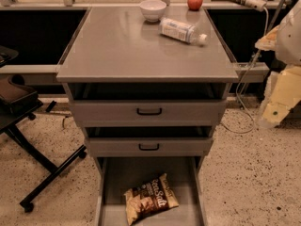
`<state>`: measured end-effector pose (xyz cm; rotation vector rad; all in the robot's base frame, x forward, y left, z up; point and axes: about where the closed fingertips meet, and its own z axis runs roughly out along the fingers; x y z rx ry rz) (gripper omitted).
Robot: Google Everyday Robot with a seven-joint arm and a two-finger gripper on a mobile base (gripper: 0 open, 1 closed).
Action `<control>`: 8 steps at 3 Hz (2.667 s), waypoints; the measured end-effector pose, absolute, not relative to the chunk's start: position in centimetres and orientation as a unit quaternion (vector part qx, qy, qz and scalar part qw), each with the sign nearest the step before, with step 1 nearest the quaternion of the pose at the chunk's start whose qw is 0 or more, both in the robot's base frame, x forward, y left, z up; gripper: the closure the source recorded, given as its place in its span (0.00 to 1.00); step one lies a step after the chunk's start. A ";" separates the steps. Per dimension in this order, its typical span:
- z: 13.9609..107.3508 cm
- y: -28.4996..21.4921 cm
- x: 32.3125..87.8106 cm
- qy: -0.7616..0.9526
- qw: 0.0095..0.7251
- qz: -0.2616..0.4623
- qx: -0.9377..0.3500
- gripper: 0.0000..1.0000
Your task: Pick brown chip bag from bottom drawer and place on counter
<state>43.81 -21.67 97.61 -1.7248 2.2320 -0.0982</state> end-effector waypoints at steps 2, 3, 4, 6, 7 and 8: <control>95.6 -21.7 42.9 0.792 0.183 -0.028 -0.582 0.00; 90.3 -21.5 41.8 0.804 0.197 -0.008 -0.561 0.00; 84.4 -19.5 40.8 0.803 0.201 0.021 -0.560 0.00; 78.9 -16.5 40.5 0.793 0.207 0.054 -0.570 0.00; 76.4 -16.2 40.9 0.797 0.214 0.064 -0.561 0.00; 71.7 -15.4 42.1 0.807 0.225 0.071 -0.541 0.00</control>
Offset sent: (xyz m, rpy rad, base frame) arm -0.0153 -0.0101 -0.0801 0.1091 -0.0342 -0.1263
